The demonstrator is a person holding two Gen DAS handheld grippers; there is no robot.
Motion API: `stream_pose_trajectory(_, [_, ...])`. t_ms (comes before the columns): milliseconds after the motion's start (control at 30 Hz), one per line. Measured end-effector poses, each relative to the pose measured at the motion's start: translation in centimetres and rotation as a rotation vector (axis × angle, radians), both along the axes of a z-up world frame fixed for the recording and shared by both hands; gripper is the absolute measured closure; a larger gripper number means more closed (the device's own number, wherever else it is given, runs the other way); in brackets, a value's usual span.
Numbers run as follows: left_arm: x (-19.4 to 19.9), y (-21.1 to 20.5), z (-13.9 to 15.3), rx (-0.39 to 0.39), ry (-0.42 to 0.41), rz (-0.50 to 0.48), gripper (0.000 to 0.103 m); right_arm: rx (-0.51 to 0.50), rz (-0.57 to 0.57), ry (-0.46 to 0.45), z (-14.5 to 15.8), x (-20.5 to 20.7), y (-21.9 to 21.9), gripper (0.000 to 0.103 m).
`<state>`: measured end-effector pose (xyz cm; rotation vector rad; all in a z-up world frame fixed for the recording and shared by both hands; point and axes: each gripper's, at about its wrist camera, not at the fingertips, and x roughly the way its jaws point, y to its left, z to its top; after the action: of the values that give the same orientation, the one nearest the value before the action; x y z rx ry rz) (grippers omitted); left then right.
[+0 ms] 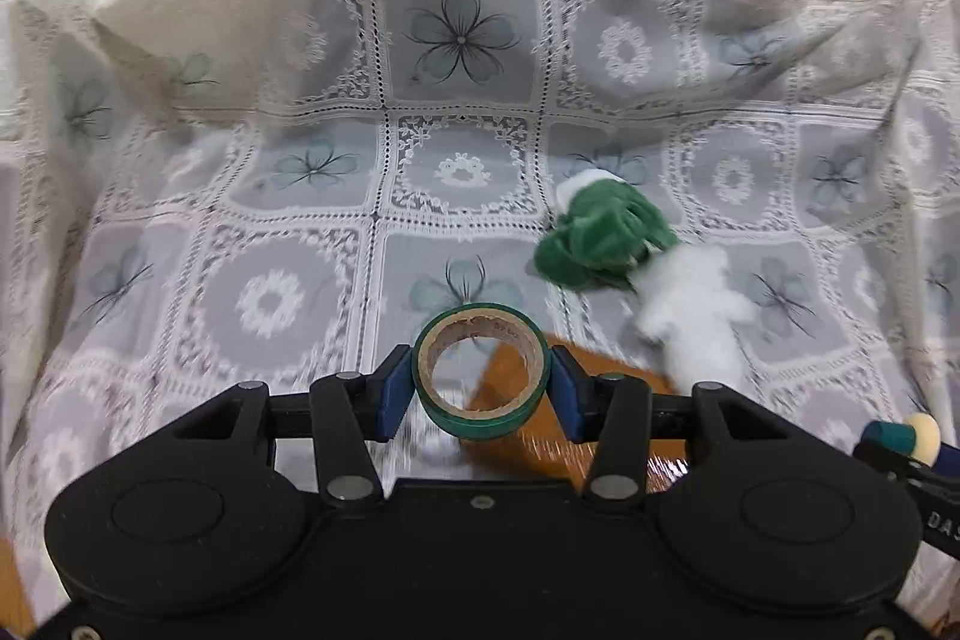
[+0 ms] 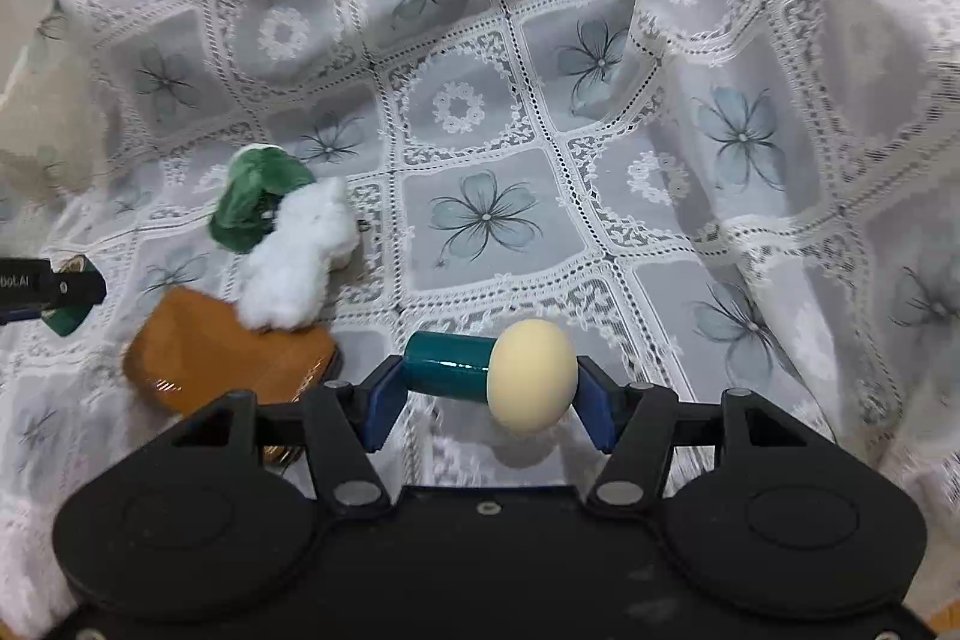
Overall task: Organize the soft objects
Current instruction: 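Lift the green tape roll with the left tool while the right tool lifts the dauber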
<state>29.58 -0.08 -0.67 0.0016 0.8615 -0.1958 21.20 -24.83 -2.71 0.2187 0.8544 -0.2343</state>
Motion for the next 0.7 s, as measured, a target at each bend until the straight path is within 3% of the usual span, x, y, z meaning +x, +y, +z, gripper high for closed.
stream_pose_trajectory(267, [-8.1, -0.6, 2.1, -0.014, -0.010, -0.022, 0.056, 0.039, 0.061, -0.037, 3.0, -6.4, 1.5, 0.044])
stream_pose_trajectory(700, [-18.4, 0.0, 1.4, -0.046, 0.011, -0.006, 0.056, 0.105, 0.127, -0.075, 5.4, -16.5, 3.9, 0.044])
